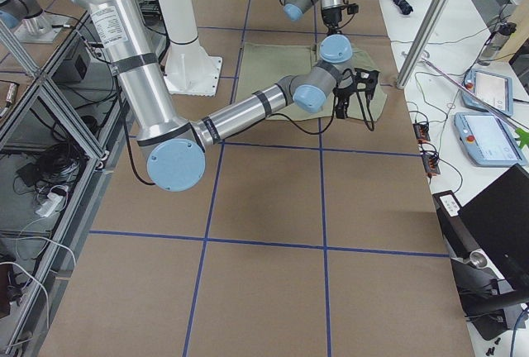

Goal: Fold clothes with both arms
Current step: 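Carry the sleeve with the left gripper across the shirt toward the far shoulder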

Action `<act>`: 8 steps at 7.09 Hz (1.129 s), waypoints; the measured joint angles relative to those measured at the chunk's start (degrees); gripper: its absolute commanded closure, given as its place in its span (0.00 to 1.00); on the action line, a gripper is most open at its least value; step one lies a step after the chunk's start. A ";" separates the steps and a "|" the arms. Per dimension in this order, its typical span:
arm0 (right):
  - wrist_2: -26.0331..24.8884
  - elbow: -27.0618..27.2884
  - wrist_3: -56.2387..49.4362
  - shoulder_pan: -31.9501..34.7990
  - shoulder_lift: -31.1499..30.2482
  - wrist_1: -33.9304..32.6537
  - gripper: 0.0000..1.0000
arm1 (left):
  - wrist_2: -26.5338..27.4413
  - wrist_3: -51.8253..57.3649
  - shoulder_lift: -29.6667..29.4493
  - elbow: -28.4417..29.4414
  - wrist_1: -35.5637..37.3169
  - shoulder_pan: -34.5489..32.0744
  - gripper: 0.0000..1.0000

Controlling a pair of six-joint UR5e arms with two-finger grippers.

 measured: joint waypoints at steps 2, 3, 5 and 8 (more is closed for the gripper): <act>-0.22 0.18 -0.41 0.38 -0.30 0.06 0.00 | 7.97 -0.65 -4.97 7.85 -3.86 4.94 1.00; -0.24 0.28 -0.46 0.57 -0.38 0.06 0.00 | 10.71 -0.68 -5.62 10.39 -6.15 6.68 1.00; -0.39 0.34 -0.48 0.81 -0.49 0.07 0.00 | 12.98 -0.70 -5.96 12.25 -8.19 8.36 0.75; -0.69 0.34 -0.47 0.75 -0.35 0.05 0.00 | 14.04 -0.82 -7.14 13.13 -8.53 8.98 0.27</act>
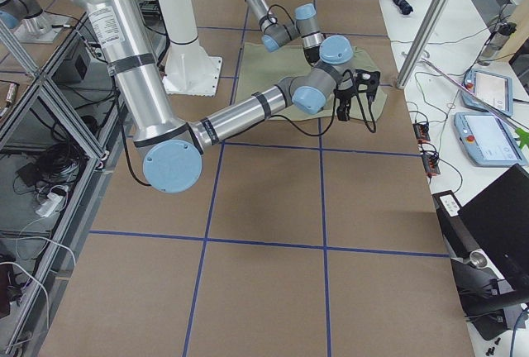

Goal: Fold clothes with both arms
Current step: 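Carry the sleeve with the left gripper across the shirt toward the far shoulder, then release the sleeve and withdraw the left gripper while the right gripper moves to the hem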

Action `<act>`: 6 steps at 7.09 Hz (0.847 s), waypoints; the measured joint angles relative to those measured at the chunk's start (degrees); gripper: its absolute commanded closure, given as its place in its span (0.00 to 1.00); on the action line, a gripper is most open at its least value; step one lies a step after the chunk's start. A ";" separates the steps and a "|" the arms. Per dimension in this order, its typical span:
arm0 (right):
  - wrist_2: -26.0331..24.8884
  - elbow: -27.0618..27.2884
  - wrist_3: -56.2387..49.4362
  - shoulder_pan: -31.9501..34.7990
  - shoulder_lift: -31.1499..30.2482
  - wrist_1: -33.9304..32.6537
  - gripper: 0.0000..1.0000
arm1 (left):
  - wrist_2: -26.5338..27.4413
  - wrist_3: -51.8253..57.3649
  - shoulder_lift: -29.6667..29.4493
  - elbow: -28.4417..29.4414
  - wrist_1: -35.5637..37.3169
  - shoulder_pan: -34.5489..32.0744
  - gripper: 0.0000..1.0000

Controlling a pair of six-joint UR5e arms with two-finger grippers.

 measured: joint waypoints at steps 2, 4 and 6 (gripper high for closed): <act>-0.40 0.08 0.78 -0.39 0.20 -0.08 0.00 | -0.70 -2.30 0.60 -1.40 0.35 -0.10 0.27; -1.19 2.49 2.39 -2.41 -1.03 -2.13 0.00 | -5.02 -3.15 6.87 -10.94 3.78 -0.32 0.28; -7.13 9.02 9.32 -9.87 -4.76 -5.89 0.00 | -8.02 -2.56 17.64 -27.74 11.52 -0.52 0.28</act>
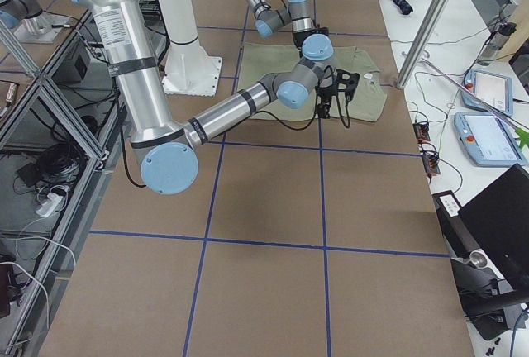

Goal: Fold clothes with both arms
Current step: 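Release the sleeve and withdraw the left gripper while the right gripper moves to the hem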

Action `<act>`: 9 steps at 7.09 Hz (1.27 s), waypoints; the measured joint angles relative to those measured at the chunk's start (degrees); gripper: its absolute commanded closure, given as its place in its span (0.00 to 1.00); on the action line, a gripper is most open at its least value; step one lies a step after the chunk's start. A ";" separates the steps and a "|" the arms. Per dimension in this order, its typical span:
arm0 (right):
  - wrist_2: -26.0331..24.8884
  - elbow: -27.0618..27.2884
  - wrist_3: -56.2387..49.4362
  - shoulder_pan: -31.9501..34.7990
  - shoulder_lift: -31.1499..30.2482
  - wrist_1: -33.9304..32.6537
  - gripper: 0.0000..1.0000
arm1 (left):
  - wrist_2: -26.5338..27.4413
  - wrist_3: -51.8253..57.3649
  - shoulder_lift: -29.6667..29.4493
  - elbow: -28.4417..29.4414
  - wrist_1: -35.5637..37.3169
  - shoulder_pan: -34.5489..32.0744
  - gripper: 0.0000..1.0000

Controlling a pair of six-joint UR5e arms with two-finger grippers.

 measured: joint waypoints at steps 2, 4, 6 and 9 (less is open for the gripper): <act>-13.90 8.19 9.19 -13.77 -1.21 -8.15 0.01 | -1.21 3.25 12.91 -15.51 4.64 -0.07 0.28; -22.50 13.86 19.63 -25.49 -1.09 -14.91 0.01 | -3.30 6.28 22.70 -24.82 5.48 -0.31 0.28; -29.25 15.87 31.10 -35.60 -1.27 -16.53 0.03 | -4.97 7.13 28.55 -29.42 5.52 -0.53 0.28; -35.30 16.00 41.57 -42.82 -2.05 -18.04 0.06 | -5.61 7.32 31.94 -31.12 5.13 -0.63 0.28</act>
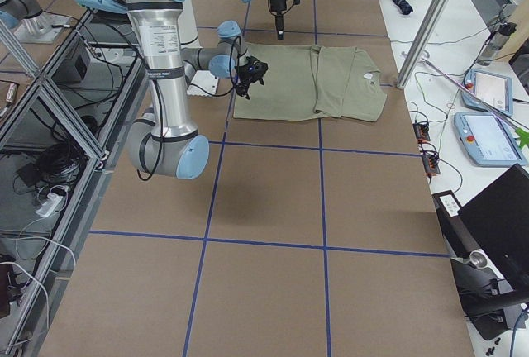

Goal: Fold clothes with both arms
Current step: 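Release the sleeve and withdraw the left gripper while the right gripper moves to the hem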

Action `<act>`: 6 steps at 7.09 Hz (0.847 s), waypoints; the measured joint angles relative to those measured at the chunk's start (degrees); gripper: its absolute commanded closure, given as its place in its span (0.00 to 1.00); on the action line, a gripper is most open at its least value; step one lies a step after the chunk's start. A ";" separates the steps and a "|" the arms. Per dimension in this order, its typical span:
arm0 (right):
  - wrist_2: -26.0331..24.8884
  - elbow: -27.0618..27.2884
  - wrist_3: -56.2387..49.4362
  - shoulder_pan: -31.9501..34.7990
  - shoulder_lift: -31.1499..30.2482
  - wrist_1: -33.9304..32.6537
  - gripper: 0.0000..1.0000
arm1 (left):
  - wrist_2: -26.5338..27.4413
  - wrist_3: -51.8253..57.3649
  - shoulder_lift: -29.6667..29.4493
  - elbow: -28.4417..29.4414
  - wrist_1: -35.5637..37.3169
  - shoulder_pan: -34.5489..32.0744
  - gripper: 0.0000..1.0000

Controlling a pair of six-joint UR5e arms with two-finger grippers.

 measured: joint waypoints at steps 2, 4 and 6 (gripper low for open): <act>-0.18 -0.13 1.54 -1.08 -0.99 -0.29 0.07 | 0.07 -0.04 1.99 -1.67 -0.05 0.01 0.27; -0.11 -0.55 1.75 -1.49 -1.20 -0.38 0.08 | 0.15 -0.07 2.36 -2.08 -0.05 0.05 0.27; 0.25 -1.64 2.16 -1.84 -1.44 -0.45 0.13 | 0.21 -0.09 2.26 -2.13 -0.05 0.05 0.27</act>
